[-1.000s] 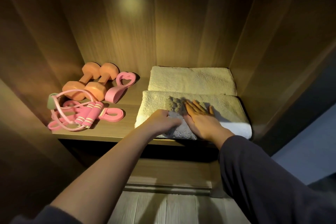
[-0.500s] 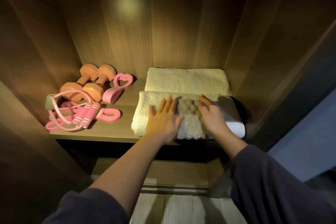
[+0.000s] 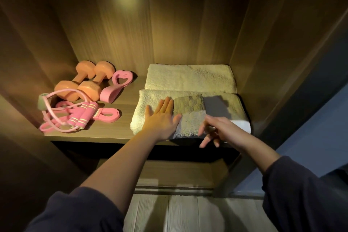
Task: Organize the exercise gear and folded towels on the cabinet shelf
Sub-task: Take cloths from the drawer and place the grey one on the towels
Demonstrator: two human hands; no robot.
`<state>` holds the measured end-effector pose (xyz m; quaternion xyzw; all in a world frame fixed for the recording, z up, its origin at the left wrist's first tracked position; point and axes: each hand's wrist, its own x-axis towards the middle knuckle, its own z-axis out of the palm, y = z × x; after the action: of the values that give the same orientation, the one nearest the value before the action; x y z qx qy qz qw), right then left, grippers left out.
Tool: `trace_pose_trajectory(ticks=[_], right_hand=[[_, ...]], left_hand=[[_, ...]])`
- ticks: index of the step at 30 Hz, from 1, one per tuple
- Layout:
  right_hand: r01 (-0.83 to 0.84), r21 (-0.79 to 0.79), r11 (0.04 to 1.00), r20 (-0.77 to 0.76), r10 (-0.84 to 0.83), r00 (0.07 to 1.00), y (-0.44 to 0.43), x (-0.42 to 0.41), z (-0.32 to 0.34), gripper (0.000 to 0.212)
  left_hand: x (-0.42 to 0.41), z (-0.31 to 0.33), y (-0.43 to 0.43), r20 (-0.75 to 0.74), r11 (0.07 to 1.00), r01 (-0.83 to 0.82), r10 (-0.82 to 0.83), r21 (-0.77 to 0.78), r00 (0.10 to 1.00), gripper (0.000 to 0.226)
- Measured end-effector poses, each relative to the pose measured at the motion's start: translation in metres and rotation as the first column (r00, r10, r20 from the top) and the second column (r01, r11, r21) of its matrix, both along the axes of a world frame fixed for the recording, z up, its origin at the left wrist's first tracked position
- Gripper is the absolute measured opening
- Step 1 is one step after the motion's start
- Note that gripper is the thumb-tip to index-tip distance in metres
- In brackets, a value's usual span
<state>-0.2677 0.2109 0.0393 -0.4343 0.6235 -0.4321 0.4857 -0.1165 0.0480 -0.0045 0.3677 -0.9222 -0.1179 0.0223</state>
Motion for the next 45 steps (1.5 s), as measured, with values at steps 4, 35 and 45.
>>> trace_pose_trajectory(ticks=[4,35,45], right_hand=[[-0.211,0.046,0.976,0.017,0.210,0.977,-0.012,0.008,0.005,0.050],[0.415,0.011,0.910,-0.263,-0.398,0.879,-0.008,-0.013,-0.002,0.041],[0.559,0.198,0.805,-0.401,-0.454,0.795,-0.053,0.012,0.010,0.045]], left_hand=[[0.000,0.003,-0.005,0.037,0.999,0.015,-0.017,0.052,0.999,0.070],[0.016,0.009,0.024,-0.318,0.985,-0.121,0.078,-0.120,0.945,0.069],[0.014,0.041,0.019,-0.250,0.811,-0.452,0.556,0.370,0.792,0.029]])
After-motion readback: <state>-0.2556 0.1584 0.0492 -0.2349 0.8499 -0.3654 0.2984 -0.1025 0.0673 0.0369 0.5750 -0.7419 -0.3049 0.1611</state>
